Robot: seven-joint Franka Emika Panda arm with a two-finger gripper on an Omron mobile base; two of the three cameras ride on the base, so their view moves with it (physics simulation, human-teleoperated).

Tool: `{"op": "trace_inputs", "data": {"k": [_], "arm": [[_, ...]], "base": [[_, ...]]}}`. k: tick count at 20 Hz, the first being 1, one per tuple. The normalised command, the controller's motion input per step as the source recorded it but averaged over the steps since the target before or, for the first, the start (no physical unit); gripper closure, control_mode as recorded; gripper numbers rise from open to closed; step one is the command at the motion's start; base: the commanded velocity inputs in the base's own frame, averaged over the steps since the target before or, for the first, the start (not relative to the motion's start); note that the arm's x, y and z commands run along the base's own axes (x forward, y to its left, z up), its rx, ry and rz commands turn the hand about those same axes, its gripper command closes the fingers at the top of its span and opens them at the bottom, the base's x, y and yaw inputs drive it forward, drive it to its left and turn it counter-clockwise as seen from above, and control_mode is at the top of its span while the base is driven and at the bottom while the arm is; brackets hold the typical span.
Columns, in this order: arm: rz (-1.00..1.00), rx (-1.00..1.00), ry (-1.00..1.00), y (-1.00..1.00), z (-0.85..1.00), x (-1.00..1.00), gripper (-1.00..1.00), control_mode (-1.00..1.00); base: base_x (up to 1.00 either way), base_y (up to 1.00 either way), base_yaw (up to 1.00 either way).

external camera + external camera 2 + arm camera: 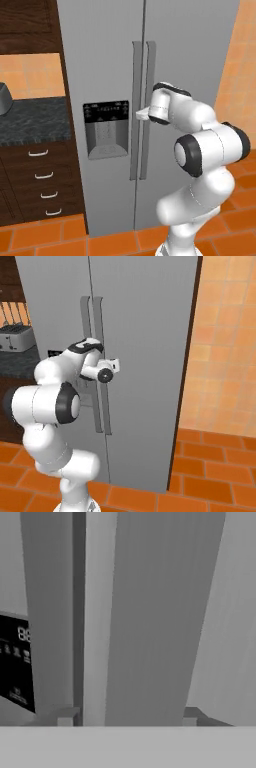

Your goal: Take the strawberry from the fridge and place it on top of the pancake, located on the dining counter.

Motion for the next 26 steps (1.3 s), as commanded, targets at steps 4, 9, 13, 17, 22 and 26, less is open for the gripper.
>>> {"op": "trace_inputs", "data": {"k": [4, 9, 13, 17, 22, 26], "arm": [[0.0, 0.05, 0.0, -0.51, 0.16, -0.69, 1.0, -1.0], [0.0, 0.05, 0.0, -0.71, 0.34, -0.93, 1.0, -1.0], [0.0, 0.04, 0.0, -0.86, 0.46, -1.0, 1.0, -1.0], [0.0, 0.02, 0.03, -0.8, 0.7, -0.87, 1.0, -1.0], [0.0, 0.0, 0.17, -0.78, 0.93, -0.6, 1.0, -1.0], [-0.01, 0.0, 0.25, -0.45, 0.94, -0.47, -1.0, -1.0]], "base": [[0.0, 0.0, 0.0], [0.0, 0.0, 0.0], [0.0, 0.0, 0.0], [0.0, 0.0, 0.0], [0.0, 0.0, 0.0], [0.0, 0.0, 0.0]]}}
